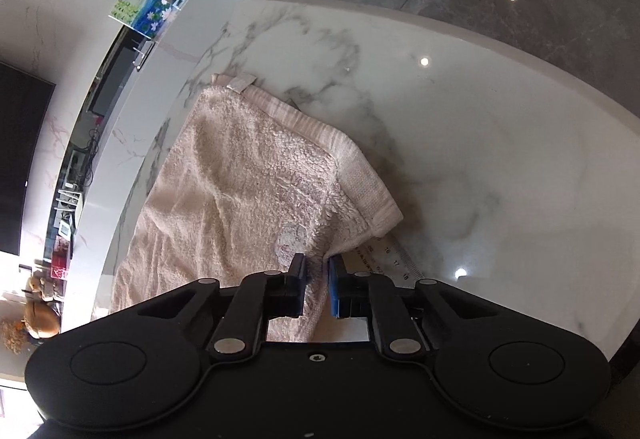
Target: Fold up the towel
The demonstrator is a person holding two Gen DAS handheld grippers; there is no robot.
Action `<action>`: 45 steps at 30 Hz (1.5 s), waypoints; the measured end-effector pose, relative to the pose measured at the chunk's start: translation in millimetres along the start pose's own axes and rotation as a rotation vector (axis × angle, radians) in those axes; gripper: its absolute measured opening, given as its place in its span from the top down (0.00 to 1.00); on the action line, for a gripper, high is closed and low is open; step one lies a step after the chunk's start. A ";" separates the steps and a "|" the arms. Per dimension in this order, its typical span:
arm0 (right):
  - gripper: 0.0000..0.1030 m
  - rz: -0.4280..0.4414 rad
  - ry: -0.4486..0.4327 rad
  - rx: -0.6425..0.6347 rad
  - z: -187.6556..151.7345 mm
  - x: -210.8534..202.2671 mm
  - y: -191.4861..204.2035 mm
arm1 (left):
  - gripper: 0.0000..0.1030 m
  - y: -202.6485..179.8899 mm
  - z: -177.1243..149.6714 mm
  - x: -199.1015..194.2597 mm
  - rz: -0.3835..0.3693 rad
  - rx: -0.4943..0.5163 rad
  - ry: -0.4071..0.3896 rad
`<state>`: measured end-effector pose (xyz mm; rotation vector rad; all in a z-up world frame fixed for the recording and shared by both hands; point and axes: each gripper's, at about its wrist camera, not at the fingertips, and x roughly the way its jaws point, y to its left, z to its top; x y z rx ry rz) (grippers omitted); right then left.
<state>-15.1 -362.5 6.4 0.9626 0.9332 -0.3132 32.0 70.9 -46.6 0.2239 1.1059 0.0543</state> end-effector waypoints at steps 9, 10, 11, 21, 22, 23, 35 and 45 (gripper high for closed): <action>0.92 -0.014 -0.015 -0.393 -20.0 -14.7 74.8 | 0.63 -2.4 0.6 -1.4 0.007 0.002 0.003; 0.92 -0.003 0.000 -0.457 -27.6 -13.8 88.9 | 0.63 -1.9 0.3 -1.5 0.005 0.001 0.002; 0.92 0.008 0.014 -0.508 -34.6 -12.6 100.1 | 0.63 -1.4 -0.1 -1.6 0.003 -0.002 0.001; 0.86 0.011 0.245 -0.820 -116.2 26.4 151.9 | 0.63 3.1 -1.0 -1.7 -0.013 -0.019 0.001; 0.83 0.013 0.263 -0.817 -117.9 27.6 150.1 | 0.63 4.0 -1.2 -1.4 -0.015 -0.022 0.000; 0.77 0.011 0.273 -0.813 -118.3 27.2 148.4 | 0.63 4.9 -1.4 -1.0 -0.018 -0.025 -0.001; 0.66 -0.066 0.254 -1.165 -138.4 23.4 180.5 | 0.63 5.3 -2.1 -8.2 -0.043 0.000 0.024; 0.66 -0.118 0.264 -1.495 -200.2 57.8 206.5 | 0.63 35.2 -24.5 -25.0 -0.026 -0.058 0.063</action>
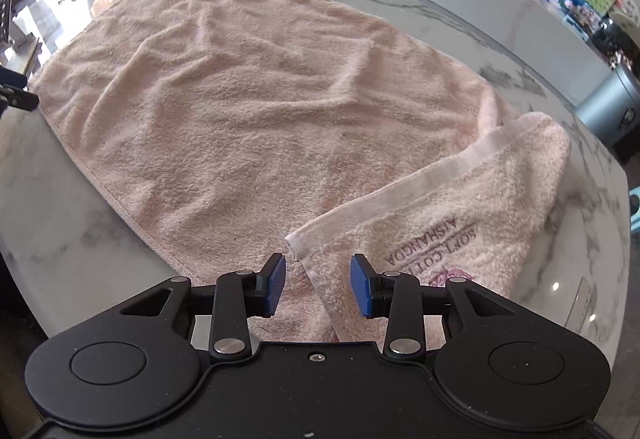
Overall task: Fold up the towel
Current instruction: 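Fold the lifted corner over the towel with the right tool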
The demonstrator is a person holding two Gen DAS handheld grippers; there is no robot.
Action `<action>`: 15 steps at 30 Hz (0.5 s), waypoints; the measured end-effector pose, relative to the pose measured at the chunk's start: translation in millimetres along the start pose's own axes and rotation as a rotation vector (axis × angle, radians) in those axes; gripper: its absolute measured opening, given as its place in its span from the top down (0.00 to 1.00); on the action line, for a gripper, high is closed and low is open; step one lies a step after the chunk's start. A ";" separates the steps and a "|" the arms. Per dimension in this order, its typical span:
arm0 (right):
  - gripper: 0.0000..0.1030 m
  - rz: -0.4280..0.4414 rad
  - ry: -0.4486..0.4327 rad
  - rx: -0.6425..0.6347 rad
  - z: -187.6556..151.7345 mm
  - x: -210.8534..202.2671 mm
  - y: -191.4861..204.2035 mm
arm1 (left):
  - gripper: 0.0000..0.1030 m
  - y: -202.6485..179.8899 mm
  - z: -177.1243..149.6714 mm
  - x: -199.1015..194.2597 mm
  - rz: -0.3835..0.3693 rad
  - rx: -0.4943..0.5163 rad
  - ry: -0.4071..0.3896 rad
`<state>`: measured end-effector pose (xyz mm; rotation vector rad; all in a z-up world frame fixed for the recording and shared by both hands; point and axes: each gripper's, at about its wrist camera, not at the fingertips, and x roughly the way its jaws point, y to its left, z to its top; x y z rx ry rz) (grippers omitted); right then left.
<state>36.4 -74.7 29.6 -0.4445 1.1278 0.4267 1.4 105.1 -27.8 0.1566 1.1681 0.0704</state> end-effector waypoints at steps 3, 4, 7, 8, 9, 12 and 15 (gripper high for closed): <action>0.66 -0.006 0.016 -0.022 2.4 8.8 3.8 | 0.63 8.8 -8.4 -1.2 0.002 -0.019 0.015; 0.67 -0.008 0.018 -0.020 2.8 10.4 3.5 | 0.63 11.9 -10.0 -0.8 0.000 -0.027 0.019; 0.85 -0.016 0.037 0.004 2.0 15.1 -2.5 | 0.63 24.8 -14.1 1.6 -0.017 -0.077 0.032; 0.86 -0.012 0.040 0.006 1.3 16.1 -3.2 | 0.63 29.1 -15.0 2.4 -0.023 -0.093 0.034; 0.86 -0.008 0.041 0.007 0.4 16.9 -3.8 | 0.63 34.3 -15.8 4.3 -0.031 -0.112 0.040; 0.85 -0.001 0.038 0.008 -1.3 18.5 -5.6 | 0.63 46.7 -15.5 9.4 -0.057 -0.172 0.055; 0.85 0.010 0.032 0.016 -1.9 18.3 -7.3 | 0.63 55.3 -12.3 17.6 -0.098 -0.228 0.070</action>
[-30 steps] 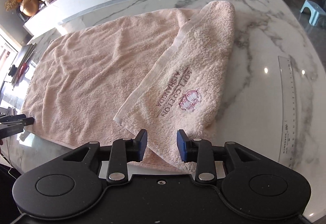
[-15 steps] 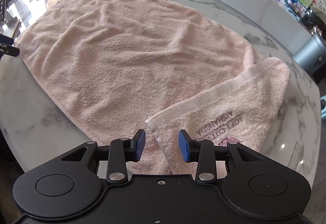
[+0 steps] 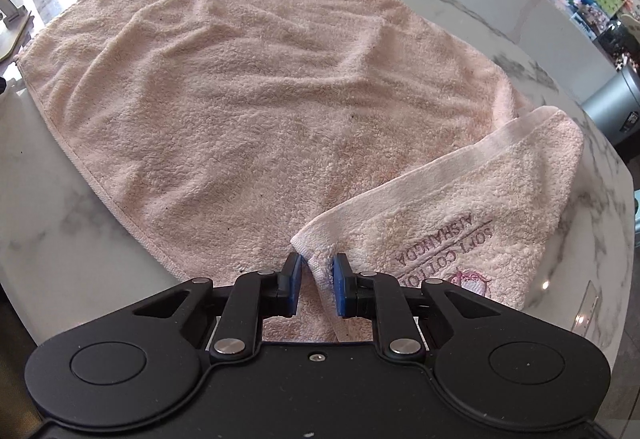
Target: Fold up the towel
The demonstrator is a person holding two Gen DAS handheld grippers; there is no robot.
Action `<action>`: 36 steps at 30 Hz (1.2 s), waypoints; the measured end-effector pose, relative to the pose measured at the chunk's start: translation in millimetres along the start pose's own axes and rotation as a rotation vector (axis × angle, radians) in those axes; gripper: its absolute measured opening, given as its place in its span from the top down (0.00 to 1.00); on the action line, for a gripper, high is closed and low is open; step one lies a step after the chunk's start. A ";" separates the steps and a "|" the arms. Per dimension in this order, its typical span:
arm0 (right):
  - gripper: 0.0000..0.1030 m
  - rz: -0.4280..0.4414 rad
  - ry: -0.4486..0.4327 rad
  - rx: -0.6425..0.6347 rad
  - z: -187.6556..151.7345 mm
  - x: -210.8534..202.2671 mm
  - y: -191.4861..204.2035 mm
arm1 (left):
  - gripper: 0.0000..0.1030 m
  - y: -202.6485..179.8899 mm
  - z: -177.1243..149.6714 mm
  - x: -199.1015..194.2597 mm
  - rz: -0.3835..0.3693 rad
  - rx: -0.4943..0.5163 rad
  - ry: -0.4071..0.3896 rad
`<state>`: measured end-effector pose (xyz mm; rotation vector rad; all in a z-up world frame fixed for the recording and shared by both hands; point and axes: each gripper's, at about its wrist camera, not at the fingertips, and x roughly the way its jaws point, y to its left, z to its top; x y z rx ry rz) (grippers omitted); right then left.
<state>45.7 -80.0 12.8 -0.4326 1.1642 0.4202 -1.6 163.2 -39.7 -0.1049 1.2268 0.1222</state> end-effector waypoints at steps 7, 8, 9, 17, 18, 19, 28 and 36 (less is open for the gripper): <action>0.85 0.014 -0.003 0.004 -1.0 -3.3 1.1 | 0.63 1.0 26.3 12.9 -0.043 -0.075 0.023; 0.85 0.016 -0.002 0.006 -1.0 -3.2 0.5 | 0.63 -0.5 31.0 14.8 -0.047 -0.081 0.026; 0.85 0.018 -0.001 0.008 -1.1 -3.2 0.0 | 0.63 -2.2 36.0 17.0 -0.051 -0.090 0.025; 0.88 0.034 -0.010 0.046 -2.2 -4.0 -4.8 | 0.76 -16.6 56.1 21.5 -0.121 -0.177 -0.055; 0.89 0.039 -0.013 0.056 -2.3 -3.8 -6.0 | 0.80 -22.4 57.9 19.9 -0.134 -0.164 -0.076; 0.89 0.049 -0.015 0.071 -2.8 -4.8 -8.8 | 0.84 -27.7 60.0 18.1 -0.146 -0.151 -0.094; 0.89 0.110 -0.023 0.158 -3.1 -19.4 -29.6 | 0.91 -91.8 79.8 12.8 -0.245 0.021 -0.124; 0.89 0.116 -0.010 0.165 -7.9 -11.3 -31.7 | 0.88 -100.0 68.0 1.3 -0.197 0.033 -0.101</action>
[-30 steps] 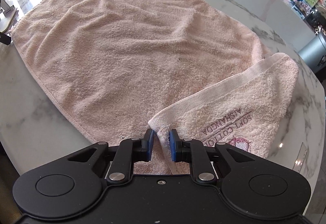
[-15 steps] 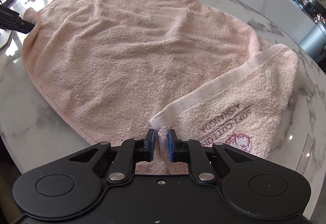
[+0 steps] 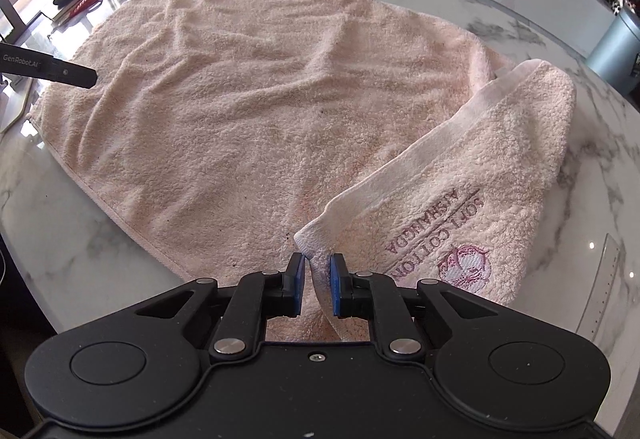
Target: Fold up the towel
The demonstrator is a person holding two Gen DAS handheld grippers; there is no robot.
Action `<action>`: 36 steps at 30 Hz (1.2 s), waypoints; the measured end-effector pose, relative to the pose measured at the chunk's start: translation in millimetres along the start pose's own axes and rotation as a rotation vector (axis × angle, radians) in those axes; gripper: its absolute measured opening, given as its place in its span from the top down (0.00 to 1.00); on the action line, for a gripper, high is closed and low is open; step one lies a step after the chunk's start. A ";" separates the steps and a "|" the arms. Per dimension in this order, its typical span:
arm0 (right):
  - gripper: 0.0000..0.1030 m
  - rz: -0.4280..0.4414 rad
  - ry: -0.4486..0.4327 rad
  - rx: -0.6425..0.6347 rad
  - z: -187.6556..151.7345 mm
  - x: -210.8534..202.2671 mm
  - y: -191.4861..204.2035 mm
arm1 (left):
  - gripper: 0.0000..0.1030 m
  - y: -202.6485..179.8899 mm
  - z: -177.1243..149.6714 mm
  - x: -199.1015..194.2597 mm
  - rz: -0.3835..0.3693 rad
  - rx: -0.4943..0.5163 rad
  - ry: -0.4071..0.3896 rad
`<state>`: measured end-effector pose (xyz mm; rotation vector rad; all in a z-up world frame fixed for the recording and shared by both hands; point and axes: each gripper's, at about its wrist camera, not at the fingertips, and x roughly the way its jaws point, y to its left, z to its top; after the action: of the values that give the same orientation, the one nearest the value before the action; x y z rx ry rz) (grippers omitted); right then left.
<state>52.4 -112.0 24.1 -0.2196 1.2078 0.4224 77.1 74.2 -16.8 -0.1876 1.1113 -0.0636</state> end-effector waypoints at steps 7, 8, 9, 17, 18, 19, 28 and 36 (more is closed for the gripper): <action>0.89 -0.002 -0.001 -0.005 0.0 5.4 3.0 | 0.74 33.6 -12.0 -17.2 0.057 -0.111 0.013; 0.89 -0.002 -0.001 -0.006 0.0 6.2 3.9 | 0.73 39.7 -13.1 -18.9 0.068 -0.129 0.013; 0.89 -0.003 -0.002 -0.007 0.2 7.0 4.8 | 0.70 45.4 -13.4 -20.2 0.081 -0.140 0.014; 0.88 0.006 -0.006 -0.005 -0.7 7.0 2.8 | 0.62 87.1 -3.9 -18.8 0.208 -0.147 0.091; 0.88 0.006 -0.006 -0.006 -0.7 7.0 2.7 | 0.61 89.7 -2.4 -16.8 0.220 -0.134 0.106; 0.88 0.007 -0.006 -0.008 -0.7 7.6 3.3 | 0.60 91.8 -1.2 -14.2 0.230 -0.121 0.124; 0.88 0.017 -0.003 -0.008 -1.6 7.7 0.4 | 0.60 98.5 6.4 -0.7 0.281 -0.035 0.184; 0.88 0.025 -0.008 -0.003 -4.7 7.1 -3.5 | 0.60 99.7 6.0 -3.2 0.256 -0.046 0.171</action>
<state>51.9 -115.5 15.7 -0.2054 1.2033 0.4466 76.9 173.4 -29.5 -0.0808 1.3002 0.1771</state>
